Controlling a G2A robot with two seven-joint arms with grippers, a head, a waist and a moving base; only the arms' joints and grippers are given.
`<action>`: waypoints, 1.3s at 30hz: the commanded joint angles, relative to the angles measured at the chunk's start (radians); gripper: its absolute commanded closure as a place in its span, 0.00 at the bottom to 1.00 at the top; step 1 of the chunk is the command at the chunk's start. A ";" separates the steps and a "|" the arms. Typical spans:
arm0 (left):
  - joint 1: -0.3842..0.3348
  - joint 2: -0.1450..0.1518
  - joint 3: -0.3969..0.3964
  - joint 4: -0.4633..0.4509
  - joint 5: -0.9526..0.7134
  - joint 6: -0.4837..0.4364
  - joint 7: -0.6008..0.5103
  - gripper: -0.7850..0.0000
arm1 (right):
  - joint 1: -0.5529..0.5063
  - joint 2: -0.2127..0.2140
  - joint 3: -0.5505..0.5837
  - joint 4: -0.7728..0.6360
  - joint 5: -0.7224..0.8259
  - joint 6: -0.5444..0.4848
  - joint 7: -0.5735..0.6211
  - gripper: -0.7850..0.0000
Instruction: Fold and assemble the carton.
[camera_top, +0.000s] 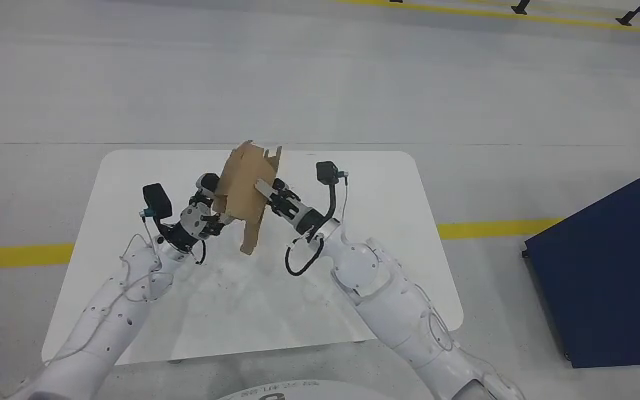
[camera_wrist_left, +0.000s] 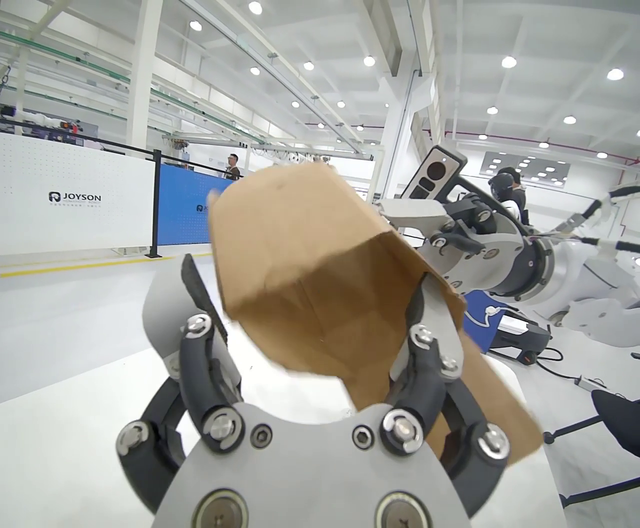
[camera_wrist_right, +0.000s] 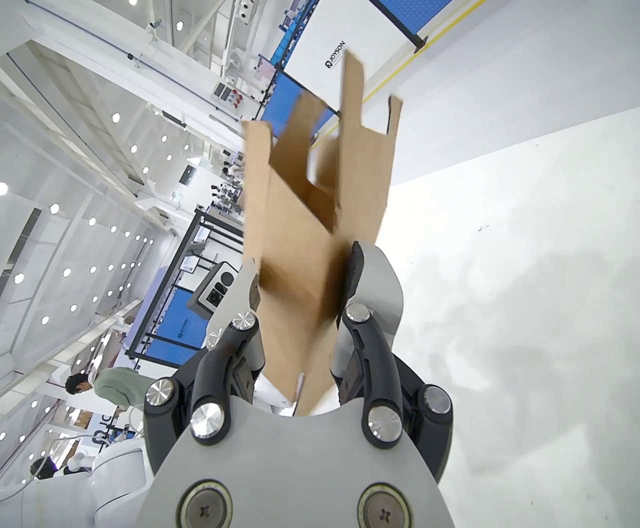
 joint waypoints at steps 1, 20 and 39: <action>0.000 0.000 0.000 0.001 -0.002 0.000 0.000 0.00 | -0.002 0.000 0.001 -0.001 -0.001 -0.005 0.005 0.62; -0.007 -0.009 -0.003 0.029 -0.086 -0.001 -0.093 0.00 | -0.021 -0.002 0.013 -0.011 -0.031 -0.028 0.024 0.54; 0.048 0.003 -0.065 0.011 -0.304 0.047 -0.480 0.00 | -0.038 -0.005 0.027 -0.023 -0.070 -0.015 0.024 0.15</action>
